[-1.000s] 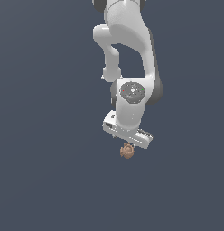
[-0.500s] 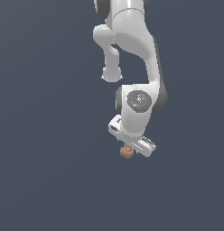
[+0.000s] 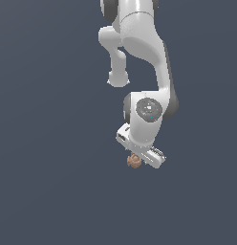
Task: Pick up the object and move it to a goal position.
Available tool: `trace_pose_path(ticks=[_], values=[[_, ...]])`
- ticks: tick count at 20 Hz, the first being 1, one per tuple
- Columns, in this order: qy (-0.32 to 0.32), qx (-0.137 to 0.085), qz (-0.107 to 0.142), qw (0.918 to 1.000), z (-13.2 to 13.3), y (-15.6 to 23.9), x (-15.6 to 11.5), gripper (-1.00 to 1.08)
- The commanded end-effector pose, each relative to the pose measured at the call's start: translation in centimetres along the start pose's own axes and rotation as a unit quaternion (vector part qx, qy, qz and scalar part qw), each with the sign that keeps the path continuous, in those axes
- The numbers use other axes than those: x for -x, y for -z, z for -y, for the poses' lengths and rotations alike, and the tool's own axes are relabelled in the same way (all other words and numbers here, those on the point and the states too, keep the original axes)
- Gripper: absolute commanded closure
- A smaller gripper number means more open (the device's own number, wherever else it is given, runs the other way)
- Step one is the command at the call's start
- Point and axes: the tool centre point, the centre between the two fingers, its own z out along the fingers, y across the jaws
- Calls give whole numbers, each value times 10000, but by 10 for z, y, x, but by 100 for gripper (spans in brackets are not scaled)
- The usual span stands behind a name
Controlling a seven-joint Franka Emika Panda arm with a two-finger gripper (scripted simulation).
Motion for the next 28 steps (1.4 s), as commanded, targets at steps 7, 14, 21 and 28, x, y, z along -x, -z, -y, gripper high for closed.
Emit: trace_pose_path(ticks=[7, 14, 21, 28], values=[[-16, 1, 0, 10000, -1, -32, 1, -92], [-24, 1, 0, 10000, 0, -51, 0, -92], [-24, 1, 0, 10000, 0, -50, 0, 108], [-24, 1, 0, 10000, 0, -49, 0, 108]])
